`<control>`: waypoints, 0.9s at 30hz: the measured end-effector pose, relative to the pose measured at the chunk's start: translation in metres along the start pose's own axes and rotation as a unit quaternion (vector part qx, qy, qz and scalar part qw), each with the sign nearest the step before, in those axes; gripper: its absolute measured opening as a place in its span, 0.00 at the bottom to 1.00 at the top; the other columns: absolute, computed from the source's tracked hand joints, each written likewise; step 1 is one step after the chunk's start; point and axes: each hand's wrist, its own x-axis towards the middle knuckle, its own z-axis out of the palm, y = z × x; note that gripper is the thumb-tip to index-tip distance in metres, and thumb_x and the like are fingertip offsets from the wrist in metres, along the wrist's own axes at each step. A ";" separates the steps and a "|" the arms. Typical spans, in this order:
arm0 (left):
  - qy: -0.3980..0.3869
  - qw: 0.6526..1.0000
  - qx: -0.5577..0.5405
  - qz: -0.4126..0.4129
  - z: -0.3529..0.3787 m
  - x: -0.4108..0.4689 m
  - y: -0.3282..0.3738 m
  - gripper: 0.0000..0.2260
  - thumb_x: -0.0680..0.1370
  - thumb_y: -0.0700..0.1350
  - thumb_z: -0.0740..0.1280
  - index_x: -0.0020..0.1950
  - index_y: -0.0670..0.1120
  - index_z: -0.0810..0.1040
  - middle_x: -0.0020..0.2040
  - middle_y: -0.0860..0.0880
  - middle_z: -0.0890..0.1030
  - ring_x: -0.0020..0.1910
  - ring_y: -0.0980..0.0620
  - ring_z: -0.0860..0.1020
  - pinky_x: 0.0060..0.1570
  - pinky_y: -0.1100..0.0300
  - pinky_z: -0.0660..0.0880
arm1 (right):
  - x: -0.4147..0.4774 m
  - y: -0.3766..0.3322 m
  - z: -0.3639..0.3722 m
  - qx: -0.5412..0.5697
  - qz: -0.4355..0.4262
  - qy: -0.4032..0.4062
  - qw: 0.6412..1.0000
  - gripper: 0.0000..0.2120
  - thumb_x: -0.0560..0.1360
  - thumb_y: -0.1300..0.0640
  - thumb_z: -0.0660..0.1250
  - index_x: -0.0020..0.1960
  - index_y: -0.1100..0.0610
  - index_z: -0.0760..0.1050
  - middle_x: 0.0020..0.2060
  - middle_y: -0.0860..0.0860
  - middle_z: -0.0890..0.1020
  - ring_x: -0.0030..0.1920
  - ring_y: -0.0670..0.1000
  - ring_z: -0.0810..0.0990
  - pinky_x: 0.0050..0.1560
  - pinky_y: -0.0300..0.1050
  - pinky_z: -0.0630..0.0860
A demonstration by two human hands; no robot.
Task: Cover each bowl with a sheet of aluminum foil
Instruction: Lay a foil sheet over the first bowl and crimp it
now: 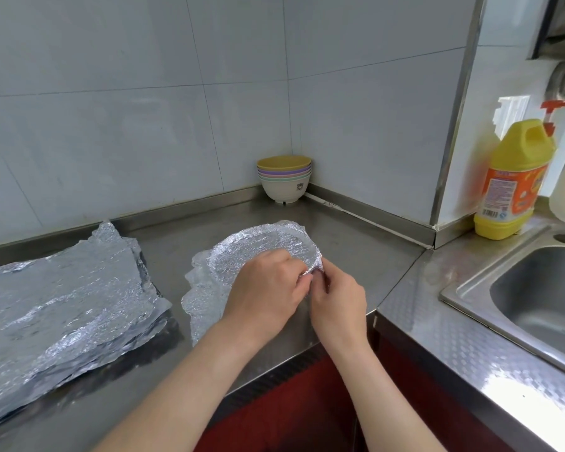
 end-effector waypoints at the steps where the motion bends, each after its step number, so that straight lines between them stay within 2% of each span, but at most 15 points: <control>1: 0.002 1.000 -0.001 0.001 0.000 0.000 0.000 0.14 0.73 0.51 0.62 0.32 0.46 0.78 0.30 0.51 0.73 0.30 0.49 0.73 0.29 0.59 0.70 | -0.002 -0.004 0.002 0.024 0.018 -0.014 0.999 0.11 0.79 0.59 0.57 0.39 0.57 0.73 0.27 0.49 0.75 0.30 0.49 0.68 0.37 0.49 0.69; 3: 0.001 1.000 -0.001 0.001 -0.001 0.001 0.000 0.12 0.73 0.49 0.65 0.31 0.46 0.77 0.29 0.50 0.73 0.29 0.49 0.73 0.29 0.59 0.69 | -0.006 -0.011 0.001 0.154 0.066 -0.044 0.985 0.12 0.77 0.63 0.55 0.42 0.57 0.76 0.31 0.50 0.78 0.34 0.48 0.72 0.38 0.46 0.70; 6: -0.003 1.000 0.005 0.000 0.000 0.003 -0.002 0.11 0.72 0.49 0.67 0.31 0.46 0.78 0.29 0.50 0.73 0.29 0.48 0.74 0.29 0.60 0.68 | -0.009 -0.018 -0.001 0.413 0.171 -0.104 0.888 0.15 0.77 0.64 0.55 0.43 0.54 0.80 0.29 0.44 0.77 0.32 0.42 0.73 0.35 0.36 0.68; 8: -0.003 1.000 0.014 -0.005 0.001 0.004 -0.004 0.10 0.71 0.48 0.68 0.31 0.46 0.78 0.29 0.50 0.73 0.29 0.48 0.74 0.28 0.60 0.66 | -0.009 -0.017 0.004 0.490 0.209 -0.119 0.838 0.09 0.77 0.56 0.60 0.50 0.55 0.79 0.38 0.43 0.78 0.43 0.42 0.75 0.47 0.38 0.71; 10: -0.015 1.000 0.024 -0.007 0.001 0.005 -0.002 0.08 0.68 0.45 0.70 0.30 0.45 0.77 0.29 0.49 0.72 0.28 0.47 0.73 0.28 0.61 0.62 | -0.007 -0.018 0.011 0.505 0.247 -0.116 0.819 0.19 0.70 0.45 0.65 0.56 0.54 0.71 0.47 0.42 0.71 0.54 0.44 0.69 0.57 0.41 0.68; 12: -0.021 0.999 0.032 0.000 0.001 0.006 0.000 0.06 0.64 0.41 0.73 0.30 0.45 0.77 0.28 0.48 0.72 0.27 0.46 0.73 0.28 0.62 0.59 | -0.004 -0.022 0.015 0.510 0.257 -0.115 0.813 0.22 0.69 0.45 0.66 0.56 0.52 0.63 0.49 0.43 0.65 0.54 0.45 0.66 0.52 0.38 0.68; 14: -0.020 0.999 0.030 0.007 0.001 0.008 0.000 0.06 0.63 0.39 0.73 0.30 0.44 0.77 0.28 0.48 0.72 0.26 0.46 0.73 0.28 0.62 0.59 | -0.001 -0.020 0.015 0.521 0.266 -0.115 0.803 0.14 0.76 0.51 0.64 0.56 0.53 0.62 0.48 0.44 0.66 0.49 0.43 0.69 0.46 0.36 0.69; 16: -0.017 1.000 0.017 0.013 0.001 0.008 -0.002 0.04 0.63 0.39 0.71 0.30 0.44 0.76 0.29 0.48 0.72 0.27 0.46 0.73 0.28 0.62 0.59 | 0.000 -0.022 0.011 0.510 0.263 -0.122 0.810 0.03 0.80 0.57 0.60 0.50 0.56 0.68 0.40 0.43 0.72 0.39 0.40 0.73 0.41 0.35 0.69; 18: -0.013 1.000 0.005 0.018 0.000 0.009 0.001 0.02 0.66 0.40 0.69 0.33 0.43 0.78 0.31 0.48 0.73 0.30 0.45 0.74 0.30 0.61 0.60 | 0.001 -0.023 0.006 0.493 0.259 -0.125 0.821 0.09 0.80 0.61 0.59 0.41 0.57 0.71 0.30 0.45 0.75 0.31 0.40 0.74 0.37 0.37 0.69; 19: -0.016 1.000 0.004 0.019 -0.001 0.009 0.002 0.03 0.69 0.41 0.69 0.36 0.43 0.79 0.33 0.48 0.73 0.33 0.46 0.74 0.33 0.59 0.60 | 0.002 -0.021 0.004 0.486 0.259 -0.122 0.826 0.09 0.79 0.61 0.60 0.41 0.58 0.72 0.31 0.47 0.76 0.31 0.42 0.75 0.38 0.38 0.70; 20: -0.036 0.999 0.004 0.014 -0.004 0.010 0.003 0.04 0.73 0.43 0.68 0.41 0.43 0.80 0.37 0.48 0.74 0.38 0.47 0.73 0.36 0.59 0.60 | 0.004 -0.021 0.002 0.471 0.265 -0.122 0.832 0.06 0.78 0.59 0.61 0.46 0.60 0.74 0.36 0.50 0.79 0.37 0.44 0.78 0.43 0.40 0.72; 21: -0.048 0.999 0.000 0.008 -0.008 0.011 0.002 0.06 0.75 0.47 0.67 0.46 0.45 0.80 0.40 0.49 0.74 0.42 0.49 0.72 0.38 0.59 0.61 | 0.006 -0.022 0.000 0.456 0.270 -0.117 0.840 0.13 0.76 0.54 0.63 0.56 0.61 0.75 0.48 0.52 0.81 0.48 0.47 0.80 0.52 0.44 0.74; 23: -0.039 0.999 -0.038 -0.001 -0.020 0.011 -0.006 0.10 0.76 0.50 0.68 0.55 0.49 0.81 0.47 0.51 0.76 0.49 0.51 0.73 0.47 0.59 0.67 | 0.012 -0.021 0.001 0.442 0.277 -0.112 0.846 0.29 0.73 0.47 0.64 0.72 0.54 0.66 0.68 0.51 0.72 0.66 0.50 0.73 0.67 0.51 0.70; 24: -0.028 0.998 -0.058 -0.011 -0.025 0.010 -0.011 0.12 0.75 0.51 0.69 0.57 0.51 0.82 0.49 0.52 0.77 0.52 0.52 0.73 0.52 0.58 0.69 | 0.013 -0.023 0.000 0.434 0.275 -0.112 0.851 0.32 0.72 0.45 0.65 0.73 0.53 0.64 0.69 0.49 0.70 0.66 0.50 0.71 0.67 0.51 0.68; 27: -0.055 0.994 -0.079 -0.041 -0.032 0.006 -0.025 0.14 0.73 0.53 0.71 0.59 0.54 0.81 0.52 0.57 0.76 0.56 0.56 0.71 0.58 0.60 0.68 | 0.016 -0.027 0.007 0.418 0.268 -0.118 0.860 0.34 0.69 0.45 0.65 0.71 0.55 0.63 0.59 0.49 0.69 0.56 0.49 0.72 0.55 0.45 0.70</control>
